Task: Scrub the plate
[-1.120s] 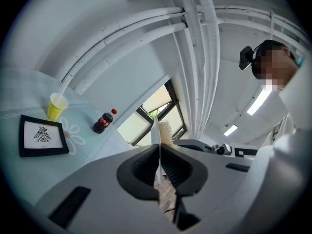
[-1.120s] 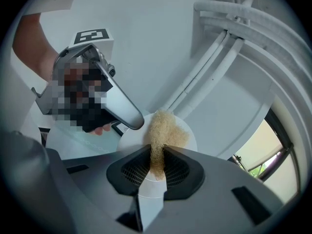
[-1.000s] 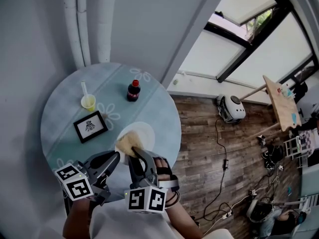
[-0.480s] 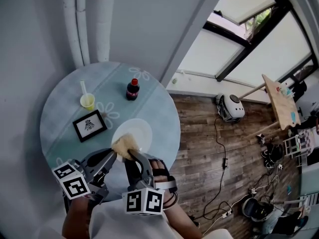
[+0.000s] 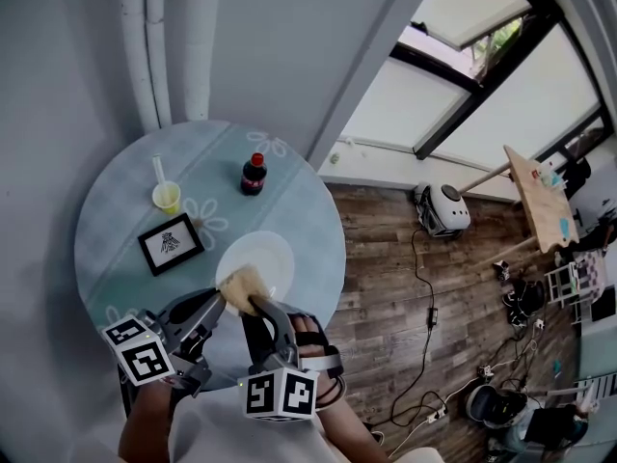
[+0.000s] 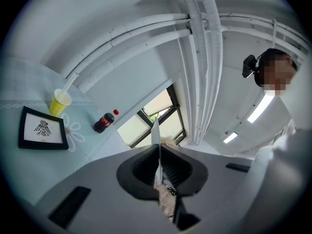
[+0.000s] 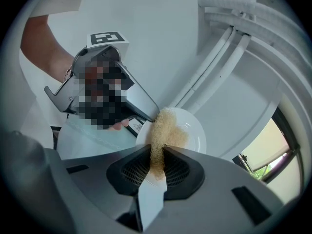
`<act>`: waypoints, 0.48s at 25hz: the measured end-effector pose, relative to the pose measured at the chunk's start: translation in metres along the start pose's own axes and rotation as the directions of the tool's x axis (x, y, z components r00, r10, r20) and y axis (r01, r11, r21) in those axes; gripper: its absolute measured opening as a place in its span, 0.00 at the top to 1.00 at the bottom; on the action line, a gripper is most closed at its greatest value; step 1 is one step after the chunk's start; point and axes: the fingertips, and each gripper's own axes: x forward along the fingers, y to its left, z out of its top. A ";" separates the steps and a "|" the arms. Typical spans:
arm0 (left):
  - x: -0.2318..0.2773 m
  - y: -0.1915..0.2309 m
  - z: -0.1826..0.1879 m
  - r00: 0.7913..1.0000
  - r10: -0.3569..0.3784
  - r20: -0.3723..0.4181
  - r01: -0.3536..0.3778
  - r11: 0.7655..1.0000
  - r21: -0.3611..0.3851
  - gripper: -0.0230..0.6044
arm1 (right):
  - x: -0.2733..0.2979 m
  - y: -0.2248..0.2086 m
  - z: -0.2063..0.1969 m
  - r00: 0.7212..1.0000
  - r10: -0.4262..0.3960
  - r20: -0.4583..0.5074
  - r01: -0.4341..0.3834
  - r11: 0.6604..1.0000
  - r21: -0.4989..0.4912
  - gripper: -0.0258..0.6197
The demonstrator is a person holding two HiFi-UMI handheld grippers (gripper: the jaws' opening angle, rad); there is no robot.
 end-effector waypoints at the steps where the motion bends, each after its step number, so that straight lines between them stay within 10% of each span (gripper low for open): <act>1: -0.001 0.000 0.000 1.000 0.000 0.004 0.000 1.000 -0.004 0.94 | 0.000 0.001 0.000 1.000 0.003 0.000 -0.003 1.000 -0.004 0.86; 12: -0.004 -0.002 0.005 0.999 0.003 0.037 -0.002 1.000 -0.026 0.94 | -0.007 0.005 0.000 1.000 0.009 0.000 -0.009 1.000 -0.021 0.86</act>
